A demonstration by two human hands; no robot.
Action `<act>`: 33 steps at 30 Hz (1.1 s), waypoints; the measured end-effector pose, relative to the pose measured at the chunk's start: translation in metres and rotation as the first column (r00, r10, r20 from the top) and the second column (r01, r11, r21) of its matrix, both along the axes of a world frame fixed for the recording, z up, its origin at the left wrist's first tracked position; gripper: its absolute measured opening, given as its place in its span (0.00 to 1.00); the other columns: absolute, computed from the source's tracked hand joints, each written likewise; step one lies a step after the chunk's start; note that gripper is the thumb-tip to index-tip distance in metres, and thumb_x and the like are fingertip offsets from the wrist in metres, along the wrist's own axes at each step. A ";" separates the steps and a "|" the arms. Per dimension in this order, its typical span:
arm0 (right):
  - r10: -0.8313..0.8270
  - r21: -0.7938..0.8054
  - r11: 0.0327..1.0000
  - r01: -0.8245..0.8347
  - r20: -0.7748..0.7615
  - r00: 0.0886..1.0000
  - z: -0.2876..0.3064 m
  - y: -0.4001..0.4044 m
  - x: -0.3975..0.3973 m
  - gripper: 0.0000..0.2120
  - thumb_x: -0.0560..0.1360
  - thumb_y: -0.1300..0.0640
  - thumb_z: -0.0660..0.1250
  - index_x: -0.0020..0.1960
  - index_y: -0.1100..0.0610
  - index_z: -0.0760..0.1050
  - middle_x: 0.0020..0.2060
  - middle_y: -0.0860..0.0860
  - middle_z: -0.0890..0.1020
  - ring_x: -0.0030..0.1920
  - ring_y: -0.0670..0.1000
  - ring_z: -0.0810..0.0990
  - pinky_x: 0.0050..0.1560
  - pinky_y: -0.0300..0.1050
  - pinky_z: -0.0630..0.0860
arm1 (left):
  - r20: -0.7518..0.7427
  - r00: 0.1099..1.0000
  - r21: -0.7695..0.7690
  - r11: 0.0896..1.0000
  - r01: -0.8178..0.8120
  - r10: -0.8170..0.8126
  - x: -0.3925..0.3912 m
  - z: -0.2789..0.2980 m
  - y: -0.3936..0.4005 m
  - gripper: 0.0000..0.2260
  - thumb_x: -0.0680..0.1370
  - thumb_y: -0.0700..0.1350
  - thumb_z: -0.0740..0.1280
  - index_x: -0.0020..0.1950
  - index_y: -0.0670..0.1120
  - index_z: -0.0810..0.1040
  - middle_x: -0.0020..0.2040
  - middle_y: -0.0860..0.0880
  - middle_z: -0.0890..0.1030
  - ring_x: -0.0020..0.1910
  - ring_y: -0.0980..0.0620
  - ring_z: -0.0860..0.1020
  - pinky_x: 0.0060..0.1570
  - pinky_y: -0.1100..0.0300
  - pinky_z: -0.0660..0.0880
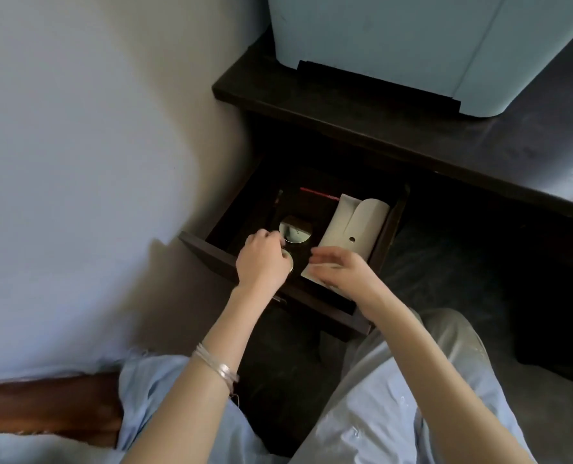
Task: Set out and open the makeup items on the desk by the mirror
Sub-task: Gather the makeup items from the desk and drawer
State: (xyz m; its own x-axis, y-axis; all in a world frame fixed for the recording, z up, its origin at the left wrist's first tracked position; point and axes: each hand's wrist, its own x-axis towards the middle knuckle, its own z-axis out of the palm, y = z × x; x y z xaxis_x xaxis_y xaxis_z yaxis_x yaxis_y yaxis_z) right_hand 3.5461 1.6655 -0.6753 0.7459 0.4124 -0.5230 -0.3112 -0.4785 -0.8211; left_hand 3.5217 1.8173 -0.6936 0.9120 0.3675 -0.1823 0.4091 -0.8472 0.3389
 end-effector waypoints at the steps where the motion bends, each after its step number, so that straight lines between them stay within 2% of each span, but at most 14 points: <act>1: -0.003 -0.010 1.000 0.003 0.016 1.000 -0.003 0.005 0.008 0.22 0.75 0.59 0.68 0.67 0.55 0.70 0.57 0.47 0.77 0.60 0.48 0.74 0.64 0.43 0.69 | -0.044 0.999 -0.035 0.999 -0.010 0.008 0.010 -0.002 0.003 0.16 0.77 0.45 0.65 0.65 0.46 0.72 0.63 0.47 0.74 0.61 0.47 0.73 0.53 0.54 0.74; 5: -0.008 -0.082 0.997 0.010 0.026 1.000 -0.023 0.026 0.042 0.28 0.73 0.62 0.70 0.70 0.58 0.66 0.65 0.53 0.74 0.64 0.53 0.73 0.62 0.43 0.70 | -0.221 0.975 -0.158 0.986 -0.052 0.016 0.051 -0.017 0.009 0.25 0.74 0.45 0.69 0.69 0.44 0.66 0.65 0.43 0.70 0.63 0.42 0.72 0.57 0.49 0.73; 9: 0.005 -0.165 0.986 -0.002 0.018 1.000 -0.044 0.042 0.068 0.32 0.71 0.63 0.71 0.72 0.59 0.62 0.65 0.55 0.73 0.63 0.54 0.73 0.56 0.42 0.70 | -0.367 0.930 -0.206 0.973 -0.100 0.018 0.077 -0.033 0.011 0.36 0.72 0.45 0.72 0.74 0.46 0.58 0.70 0.42 0.63 0.68 0.39 0.67 0.63 0.46 0.70; 13: 0.040 -0.222 0.975 -0.029 0.043 0.998 -0.062 0.052 0.080 0.36 0.69 0.65 0.72 0.73 0.59 0.61 0.66 0.56 0.71 0.63 0.55 0.73 0.58 0.44 0.73 | -0.423 0.906 -0.248 0.963 -0.102 -0.013 0.084 -0.048 0.015 0.44 0.70 0.43 0.74 0.77 0.51 0.48 0.72 0.41 0.59 0.69 0.38 0.65 0.63 0.44 0.71; 15: 0.045 -0.239 0.971 -0.028 0.067 0.997 -0.067 0.054 0.085 0.36 0.68 0.64 0.72 0.72 0.58 0.61 0.66 0.57 0.70 0.63 0.55 0.73 0.58 0.43 0.72 | -0.435 0.900 -0.241 0.967 -0.087 -0.027 0.085 -0.054 0.019 0.44 0.70 0.43 0.74 0.77 0.51 0.48 0.72 0.41 0.59 0.70 0.38 0.63 0.63 0.45 0.70; 19: 0.041 -0.215 0.976 -0.036 0.019 0.999 -0.072 0.056 0.086 0.41 0.67 0.64 0.73 0.74 0.57 0.58 0.67 0.55 0.69 0.65 0.56 0.71 0.63 0.46 0.71 | -0.415 0.908 -0.228 0.972 -0.051 -0.049 0.085 -0.058 0.023 0.45 0.69 0.44 0.75 0.76 0.50 0.48 0.72 0.41 0.58 0.71 0.38 0.60 0.65 0.46 0.67; 22: 0.044 -0.165 0.985 -0.046 -0.018 0.999 -0.076 0.055 0.084 0.45 0.63 0.61 0.76 0.75 0.55 0.58 0.67 0.54 0.69 0.66 0.57 0.71 0.65 0.54 0.72 | -0.379 0.924 -0.190 0.981 -0.023 -0.052 0.087 -0.061 0.019 0.42 0.69 0.44 0.75 0.75 0.48 0.52 0.71 0.41 0.61 0.69 0.39 0.64 0.62 0.47 0.70; 25: -0.019 -0.093 0.996 0.009 -0.103 0.995 -0.067 0.049 0.079 0.44 0.67 0.63 0.75 0.76 0.56 0.55 0.68 0.52 0.68 0.66 0.56 0.71 0.61 0.49 0.74 | -0.393 0.919 -0.121 0.993 -0.019 -0.030 0.089 -0.055 0.018 0.36 0.71 0.44 0.73 0.72 0.45 0.55 0.69 0.40 0.65 0.65 0.39 0.71 0.55 0.50 0.74; 27: -0.021 -0.044 0.999 0.014 -0.164 0.986 -0.060 0.044 0.073 0.41 0.69 0.63 0.73 0.75 0.56 0.57 0.69 0.53 0.67 0.65 0.55 0.72 0.58 0.46 0.76 | -0.388 0.920 -0.100 0.995 0.015 -0.052 0.087 -0.048 0.020 0.35 0.71 0.45 0.73 0.71 0.44 0.56 0.67 0.40 0.69 0.63 0.40 0.73 0.52 0.49 0.74; 30: -0.032 0.005 0.999 0.033 -0.079 0.996 -0.040 0.036 0.065 0.37 0.68 0.60 0.75 0.72 0.55 0.63 0.67 0.53 0.71 0.61 0.51 0.74 0.57 0.44 0.76 | -0.255 0.964 -0.119 0.992 0.044 -0.073 0.078 -0.028 0.021 0.34 0.68 0.52 0.75 0.67 0.47 0.61 0.63 0.43 0.73 0.59 0.42 0.76 0.51 0.48 0.77; 33: -0.087 0.081 0.993 0.082 0.063 0.994 -0.003 0.019 0.062 0.34 0.67 0.60 0.76 0.69 0.57 0.67 0.63 0.52 0.74 0.61 0.50 0.74 0.62 0.46 0.74 | -0.105 0.988 -0.212 0.973 0.093 -0.117 0.075 0.009 0.016 0.37 0.66 0.55 0.76 0.68 0.49 0.61 0.63 0.45 0.71 0.59 0.44 0.75 0.53 0.48 0.76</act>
